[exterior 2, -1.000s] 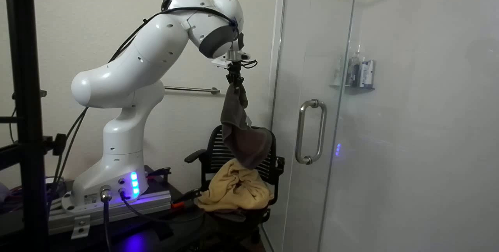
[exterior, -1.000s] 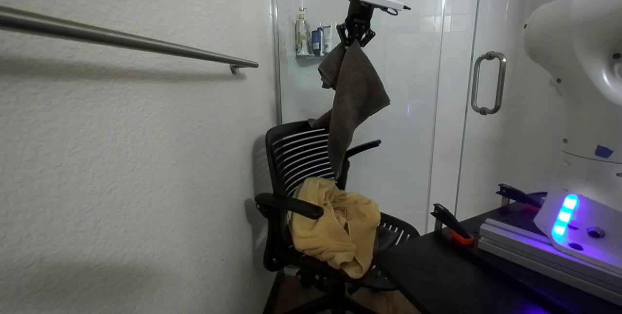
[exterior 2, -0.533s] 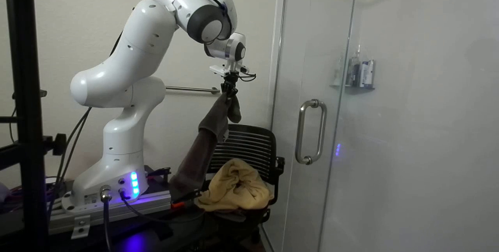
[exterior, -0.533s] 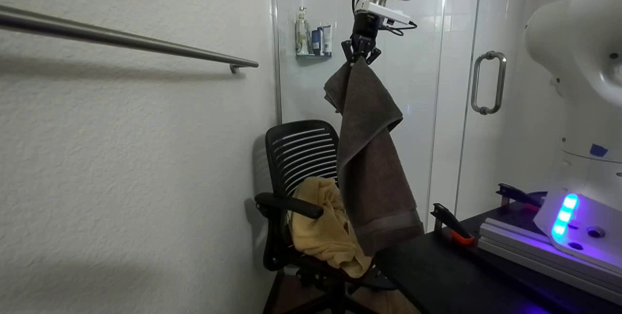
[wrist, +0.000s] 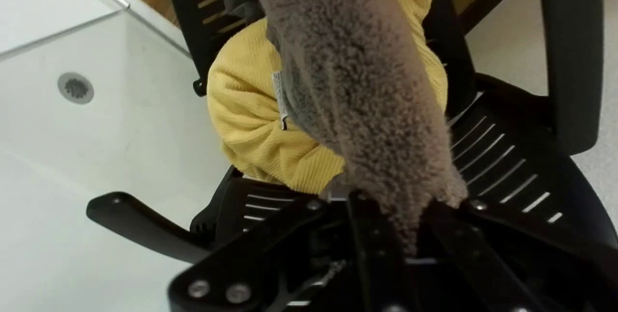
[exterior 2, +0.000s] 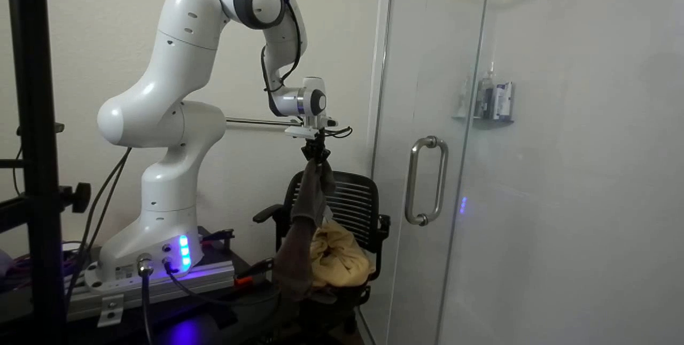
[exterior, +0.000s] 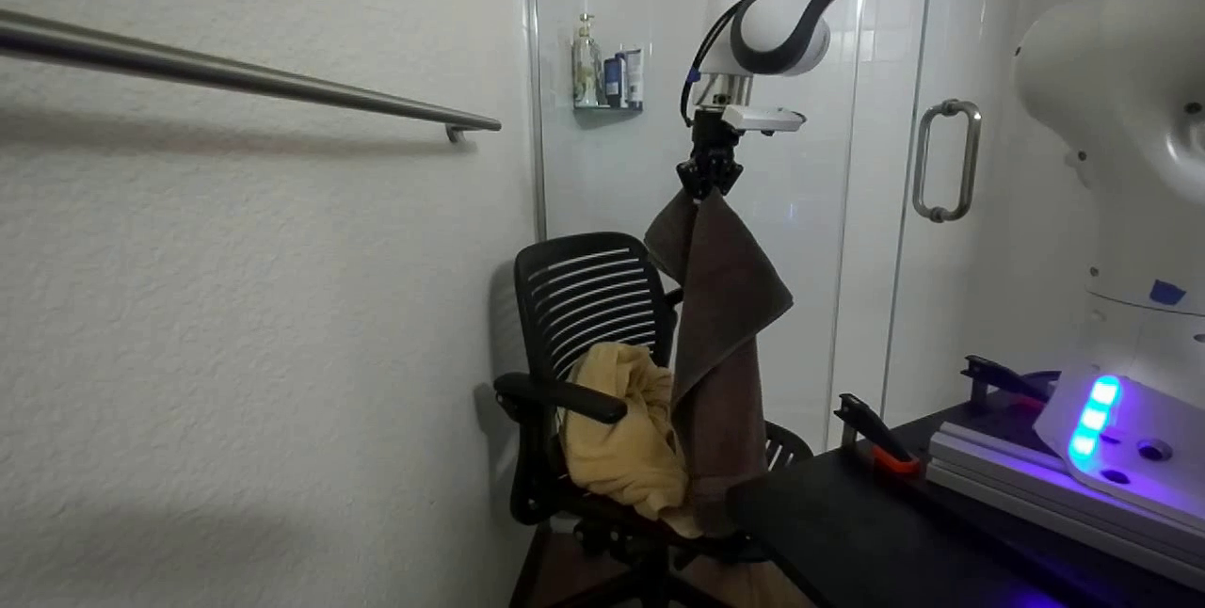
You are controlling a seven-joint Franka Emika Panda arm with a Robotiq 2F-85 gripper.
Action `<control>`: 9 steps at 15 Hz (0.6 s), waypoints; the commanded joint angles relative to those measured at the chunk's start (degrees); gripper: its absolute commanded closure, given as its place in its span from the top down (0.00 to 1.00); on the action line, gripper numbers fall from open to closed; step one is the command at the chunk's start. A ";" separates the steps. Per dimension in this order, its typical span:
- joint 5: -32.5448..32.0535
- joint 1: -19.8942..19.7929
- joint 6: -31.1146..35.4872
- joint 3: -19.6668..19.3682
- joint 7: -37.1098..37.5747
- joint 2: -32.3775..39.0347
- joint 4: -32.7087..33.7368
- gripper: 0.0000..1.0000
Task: Open the shower door and put the grey towel on the seat of the chair
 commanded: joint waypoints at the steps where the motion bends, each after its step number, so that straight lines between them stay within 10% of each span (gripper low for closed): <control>1: -9.84 11.55 12.44 -13.59 3.85 5.03 -1.24 0.02; 7: -30.99 31.24 16.84 -34.80 21.85 -1.86 6.88 0.02; 8: -33.43 33.40 15.91 -36.56 24.53 -3.47 8.79 0.32; 9: -36.49 35.21 16.48 -38.42 26.69 -5.10 10.45 0.34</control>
